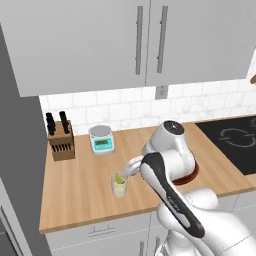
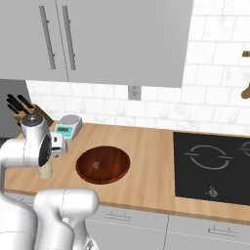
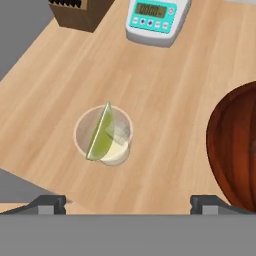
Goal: Grab a lemon wedge from the fridge and one ice cube from the ice bowl, and put them in the glass of lemonade.
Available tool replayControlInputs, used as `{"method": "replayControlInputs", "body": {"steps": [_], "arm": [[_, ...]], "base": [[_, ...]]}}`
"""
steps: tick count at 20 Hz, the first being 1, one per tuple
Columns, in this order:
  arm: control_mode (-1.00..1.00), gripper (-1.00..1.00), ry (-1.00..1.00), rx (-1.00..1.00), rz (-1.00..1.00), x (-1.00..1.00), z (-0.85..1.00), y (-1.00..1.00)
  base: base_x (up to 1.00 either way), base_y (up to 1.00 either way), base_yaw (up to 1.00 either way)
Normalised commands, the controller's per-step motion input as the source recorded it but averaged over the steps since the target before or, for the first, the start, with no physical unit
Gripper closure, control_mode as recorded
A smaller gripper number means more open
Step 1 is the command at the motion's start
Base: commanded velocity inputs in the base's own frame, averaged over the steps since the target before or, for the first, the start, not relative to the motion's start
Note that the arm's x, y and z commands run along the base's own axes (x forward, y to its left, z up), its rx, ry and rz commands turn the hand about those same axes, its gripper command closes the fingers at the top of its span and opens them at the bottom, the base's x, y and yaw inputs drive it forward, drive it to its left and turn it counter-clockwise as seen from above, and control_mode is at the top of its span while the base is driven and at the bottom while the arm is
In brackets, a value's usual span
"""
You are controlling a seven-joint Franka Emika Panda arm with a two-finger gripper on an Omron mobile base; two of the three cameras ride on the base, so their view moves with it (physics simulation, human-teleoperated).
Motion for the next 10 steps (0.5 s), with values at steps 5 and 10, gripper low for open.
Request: {"method": "replayControlInputs", "body": {"steps": [5,10], "arm": [[-1.0,-1.0,-0.03,0.03,0.0,-0.2,0.05,-0.33],[-1.0,-1.0,-0.13,0.02,-0.09,-0.61,0.7,-0.59]], "base": [[0.0,0.0,0.0],[0.0,0.0,0.0]]}}
